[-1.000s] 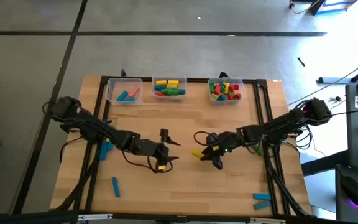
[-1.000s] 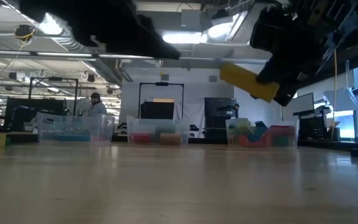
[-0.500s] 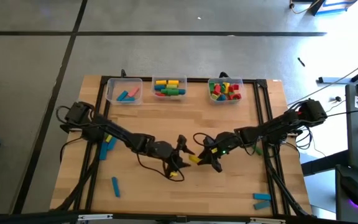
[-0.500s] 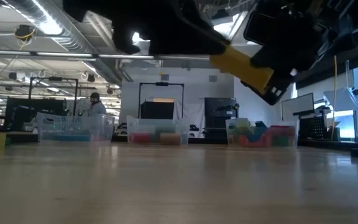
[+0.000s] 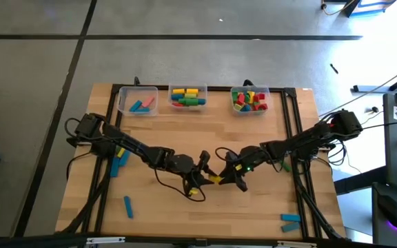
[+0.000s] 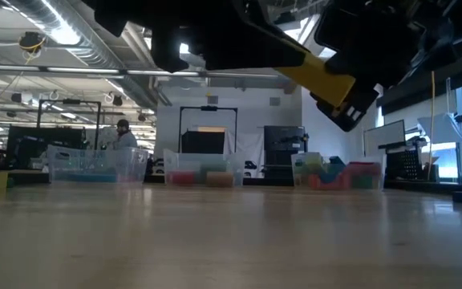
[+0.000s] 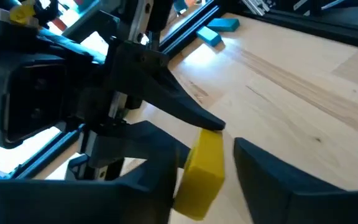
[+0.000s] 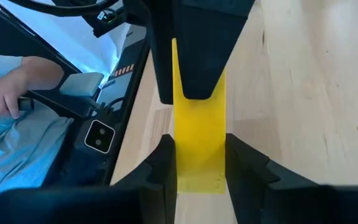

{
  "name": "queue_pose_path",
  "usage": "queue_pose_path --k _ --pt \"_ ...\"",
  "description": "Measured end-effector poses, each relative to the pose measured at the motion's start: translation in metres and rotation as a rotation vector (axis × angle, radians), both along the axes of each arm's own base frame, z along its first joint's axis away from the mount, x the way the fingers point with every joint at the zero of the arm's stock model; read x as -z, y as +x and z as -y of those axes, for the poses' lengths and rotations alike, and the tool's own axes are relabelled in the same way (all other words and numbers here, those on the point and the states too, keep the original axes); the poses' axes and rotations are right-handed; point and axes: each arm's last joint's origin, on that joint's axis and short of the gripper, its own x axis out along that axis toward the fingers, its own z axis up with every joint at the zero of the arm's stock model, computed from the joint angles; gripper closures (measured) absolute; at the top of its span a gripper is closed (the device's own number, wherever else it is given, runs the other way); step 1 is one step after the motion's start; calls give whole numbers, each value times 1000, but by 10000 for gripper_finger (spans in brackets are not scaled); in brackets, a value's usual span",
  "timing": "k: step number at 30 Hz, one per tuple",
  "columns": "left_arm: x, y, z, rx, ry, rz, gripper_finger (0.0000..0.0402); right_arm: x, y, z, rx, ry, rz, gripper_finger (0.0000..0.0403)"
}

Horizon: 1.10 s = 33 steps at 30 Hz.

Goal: Sort blocks by size
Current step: Put the yellow rectangular block into the left transparent bin

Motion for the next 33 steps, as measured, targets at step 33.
queue_pose_path --k 33 --pt "-43 -94 -25 -741 -20 -362 349 -2 -17 10 189 -84 -157 146"
